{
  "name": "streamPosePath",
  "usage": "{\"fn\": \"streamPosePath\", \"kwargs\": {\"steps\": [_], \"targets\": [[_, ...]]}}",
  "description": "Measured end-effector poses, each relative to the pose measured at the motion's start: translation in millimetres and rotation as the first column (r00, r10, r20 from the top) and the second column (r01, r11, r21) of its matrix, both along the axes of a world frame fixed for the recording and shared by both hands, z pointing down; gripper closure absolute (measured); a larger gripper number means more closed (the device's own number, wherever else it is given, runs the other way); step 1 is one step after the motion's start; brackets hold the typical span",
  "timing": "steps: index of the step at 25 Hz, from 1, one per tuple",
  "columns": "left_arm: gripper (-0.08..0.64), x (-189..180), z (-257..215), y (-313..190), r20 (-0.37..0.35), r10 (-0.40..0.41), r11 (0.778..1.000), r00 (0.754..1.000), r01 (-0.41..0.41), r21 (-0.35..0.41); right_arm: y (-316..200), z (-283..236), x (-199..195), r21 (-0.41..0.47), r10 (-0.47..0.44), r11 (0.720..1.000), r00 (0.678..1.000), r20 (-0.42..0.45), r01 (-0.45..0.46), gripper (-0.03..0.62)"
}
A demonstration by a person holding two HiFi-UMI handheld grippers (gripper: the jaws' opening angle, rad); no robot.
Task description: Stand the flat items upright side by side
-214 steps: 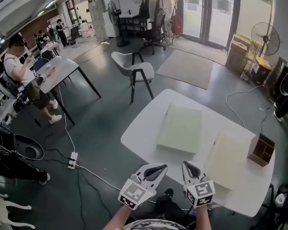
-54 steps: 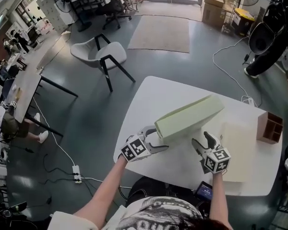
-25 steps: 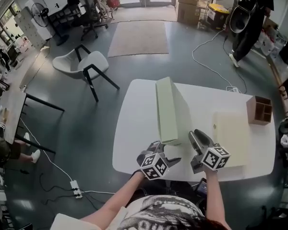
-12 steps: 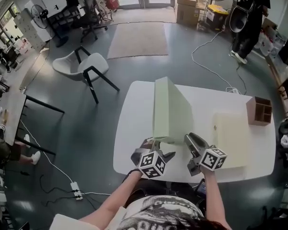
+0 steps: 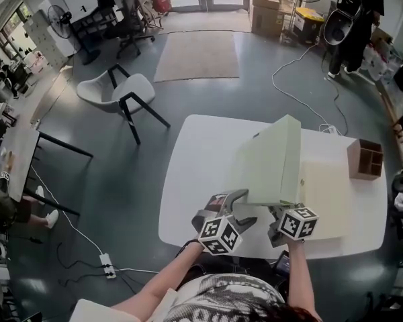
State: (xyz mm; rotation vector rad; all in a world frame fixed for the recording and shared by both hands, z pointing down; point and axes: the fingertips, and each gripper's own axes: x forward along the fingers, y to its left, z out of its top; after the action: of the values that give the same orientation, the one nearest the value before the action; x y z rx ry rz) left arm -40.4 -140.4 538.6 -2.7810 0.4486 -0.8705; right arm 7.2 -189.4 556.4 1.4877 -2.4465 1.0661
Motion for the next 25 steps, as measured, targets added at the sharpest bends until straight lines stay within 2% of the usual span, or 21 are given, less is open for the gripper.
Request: {"fn": "streamPosePath", "kwargs": {"steps": [2,7,11,16,20,25], "targets": [[0.176,-2,-2,-2,-0.074,-0.047,0.997,0.996,0.043,-0.061,0,-6,-2,0.021,-0.011,1.0,1.0,-0.018,0.011,0.607],[0.176,-10,-7,-11,-0.102,-0.101,0.991,0.99,0.091,-0.098,-8,-22,-10,0.082,-0.05,0.995,0.996,-0.073,0.056,0.607],[0.176,-18,-7,-12,-0.087,-0.131,0.986,0.988,0.12,-0.119,-15,-35,-19,0.116,-0.055,0.992,0.998,-0.023,0.058,0.607],[0.176,-27,3,-10,-0.016,-0.139,0.985,0.99,0.137,-0.106,-18,-35,-31,0.113,-0.091,0.989,0.996,-0.01,0.091,0.607],[0.176,-30,1,-14,-0.019,-0.148,0.984,0.989,0.145,-0.102,-7,-19,-37,0.077,-0.106,0.991,0.994,-0.011,0.106,0.607],[0.176,-32,-3,-18,-0.063,-0.16,0.982,0.985,0.152,-0.113,-4,-15,-41,0.07,-0.101,0.992,0.995,-0.012,0.102,0.607]]}}
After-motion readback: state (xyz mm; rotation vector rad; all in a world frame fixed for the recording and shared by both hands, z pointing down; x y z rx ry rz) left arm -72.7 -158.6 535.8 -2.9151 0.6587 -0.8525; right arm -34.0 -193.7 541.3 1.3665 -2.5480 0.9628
